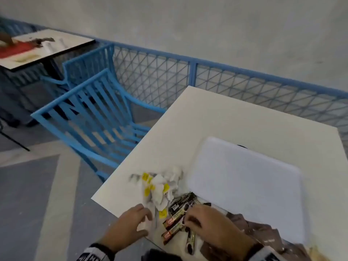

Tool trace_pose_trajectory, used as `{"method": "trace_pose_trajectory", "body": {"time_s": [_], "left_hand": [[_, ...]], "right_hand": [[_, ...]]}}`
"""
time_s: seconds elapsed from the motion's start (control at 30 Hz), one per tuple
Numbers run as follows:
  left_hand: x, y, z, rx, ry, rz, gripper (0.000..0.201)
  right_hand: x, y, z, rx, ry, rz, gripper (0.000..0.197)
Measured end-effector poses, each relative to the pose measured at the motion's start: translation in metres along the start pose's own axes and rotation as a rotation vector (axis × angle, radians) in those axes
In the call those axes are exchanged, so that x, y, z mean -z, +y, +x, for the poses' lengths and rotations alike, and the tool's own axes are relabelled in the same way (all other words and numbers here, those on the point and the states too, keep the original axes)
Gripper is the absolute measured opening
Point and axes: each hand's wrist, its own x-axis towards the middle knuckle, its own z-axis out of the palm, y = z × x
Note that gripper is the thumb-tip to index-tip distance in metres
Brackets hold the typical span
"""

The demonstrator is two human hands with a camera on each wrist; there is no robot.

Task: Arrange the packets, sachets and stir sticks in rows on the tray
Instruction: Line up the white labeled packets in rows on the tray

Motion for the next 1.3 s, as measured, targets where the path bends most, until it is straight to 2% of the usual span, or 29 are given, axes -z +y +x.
{"method": "trace_pose_trajectory", "body": {"time_s": [0.1, 0.17, 0.23, 0.3, 0.4, 0.47, 0.53, 0.6, 0.7, 0.8, 0.9, 0.97, 1.13, 1.23, 1.3], "left_hand": [[-0.004, -0.003, 0.006, 0.026, 0.017, 0.036, 0.041], [-0.009, -0.001, 0.012, 0.013, 0.044, 0.034, 0.052], [-0.01, -0.002, 0.017, 0.001, 0.063, 0.062, 0.058], [-0.01, -0.007, 0.021, 0.008, 0.076, 0.143, 0.062], [-0.01, -0.011, 0.024, -0.039, 0.1, 0.193, 0.061], [-0.011, -0.014, 0.023, -0.045, 0.068, 0.229, 0.056], [-0.011, -0.016, 0.023, -0.093, 0.103, 0.253, 0.048], [-0.011, -0.016, 0.022, -0.149, 0.135, 0.222, 0.043], [-0.012, -0.016, 0.02, -0.145, 0.104, 0.176, 0.05], [-0.015, -0.017, 0.021, -0.109, 0.067, 0.158, 0.066], [-0.016, -0.018, 0.022, -0.139, 0.076, 0.127, 0.074], [-0.012, -0.016, 0.021, -0.168, 0.103, 0.137, 0.069], [-0.019, -0.013, 0.017, -0.254, 0.246, 0.175, 0.041], [-0.021, -0.01, 0.017, -0.25, 0.357, 0.15, 0.02], [-0.02, -0.009, 0.02, -0.256, 0.402, 0.123, 0.017]], "right_hand": [[-0.018, -0.006, 0.031, 0.09, 0.058, -0.173, 0.018], [-0.031, -0.01, 0.046, 0.138, 0.066, -0.313, 0.007], [-0.044, -0.005, 0.061, 0.171, 0.124, -0.451, 0.017], [-0.051, -0.004, 0.071, 0.167, 0.141, -0.456, 0.021], [-0.056, 0.0, 0.078, 0.159, 0.068, -0.433, 0.034], [-0.056, -0.003, 0.078, 0.142, 0.01, -0.485, 0.042], [-0.059, -0.005, 0.079, 0.113, -0.017, -0.508, 0.042], [-0.063, -0.005, 0.081, 0.161, 0.052, -0.553, 0.029], [-0.07, 0.0, 0.084, 0.209, 0.127, -0.585, 0.013], [-0.066, 0.002, 0.081, 0.252, 0.245, -0.551, 0.011], [-0.055, 0.0, 0.074, 0.296, 0.31, -0.539, 0.022], [-0.046, -0.003, 0.07, 0.253, 0.352, -0.455, 0.023], [-0.029, -0.006, 0.064, 0.089, 0.383, -0.007, 0.03], [-0.016, -0.006, 0.061, 0.005, 0.451, 0.219, 0.02], [-0.011, -0.003, 0.06, -0.043, 0.48, 0.369, 0.015]]}}
